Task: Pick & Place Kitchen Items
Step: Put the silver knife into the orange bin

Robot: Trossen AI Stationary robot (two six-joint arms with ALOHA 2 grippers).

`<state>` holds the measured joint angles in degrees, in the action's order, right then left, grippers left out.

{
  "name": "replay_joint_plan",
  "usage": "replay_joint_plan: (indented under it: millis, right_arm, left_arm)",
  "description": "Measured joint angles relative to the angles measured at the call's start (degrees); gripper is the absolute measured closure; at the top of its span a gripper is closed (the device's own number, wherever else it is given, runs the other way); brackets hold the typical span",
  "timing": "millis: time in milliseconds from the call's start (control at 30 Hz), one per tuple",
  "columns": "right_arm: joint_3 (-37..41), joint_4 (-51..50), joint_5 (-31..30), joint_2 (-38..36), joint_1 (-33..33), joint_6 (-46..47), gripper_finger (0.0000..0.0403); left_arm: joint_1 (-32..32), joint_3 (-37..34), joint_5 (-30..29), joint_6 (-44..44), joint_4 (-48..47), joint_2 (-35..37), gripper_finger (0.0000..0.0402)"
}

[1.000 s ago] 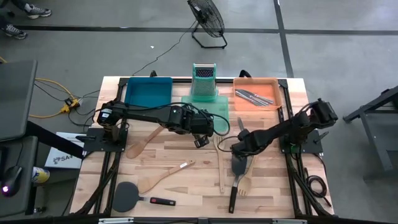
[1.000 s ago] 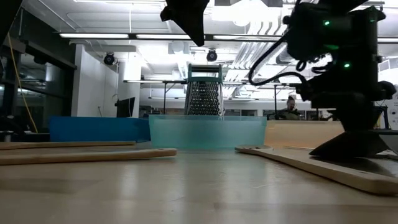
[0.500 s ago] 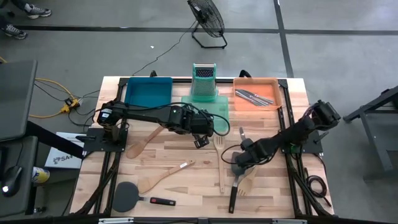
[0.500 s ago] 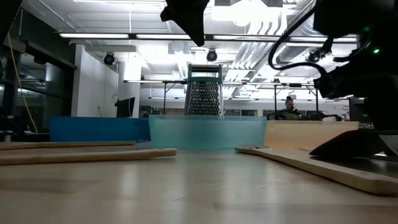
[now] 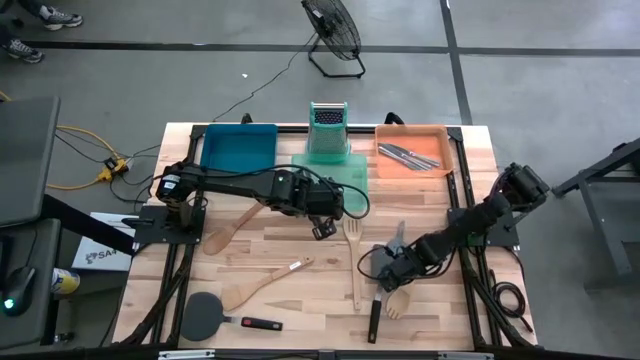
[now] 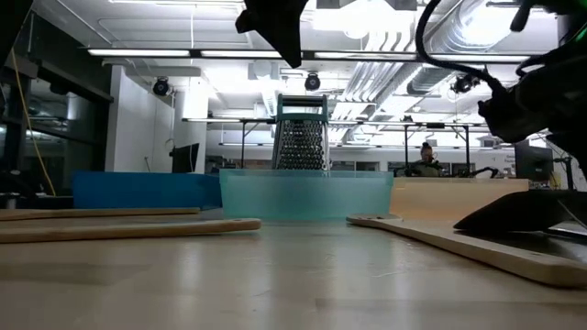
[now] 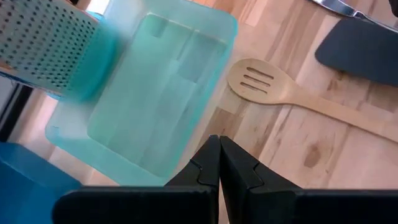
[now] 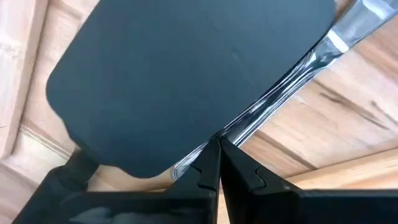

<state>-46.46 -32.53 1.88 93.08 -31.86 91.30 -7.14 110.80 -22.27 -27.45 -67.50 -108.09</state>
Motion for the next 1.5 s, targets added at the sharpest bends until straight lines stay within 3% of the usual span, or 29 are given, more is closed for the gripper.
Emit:
replay_joint_plan:
  millis: [600, 833, 1167, 1500]
  right_arm:
    - [0.09, 9.09, -9.46, 0.31, -10.96, 4.87, 0.04]
    - [0.09, 12.05, -9.53, 0.85, -15.39, 3.79, 0.04]
    - [-0.11, 27.22, -10.3, 5.95, -18.44, 1.86, 0.04]
    - [-2.53, 28.28, -10.62, 6.03, -19.6, -0.01, 0.04]
  left_arm:
    - [-0.04, 0.0, 3.82, -5.83, 0.25, 0.0, 0.0402]
    - [-0.04, 0.0, 3.93, -6.28, 0.54, 0.0, 0.0402]
    - [-0.57, 0.0, 6.61, -7.57, 3.5, 0.0, 0.0402]
    - [-0.54, 0.0, 8.3, -8.35, 3.55, -0.02, 0.0402]
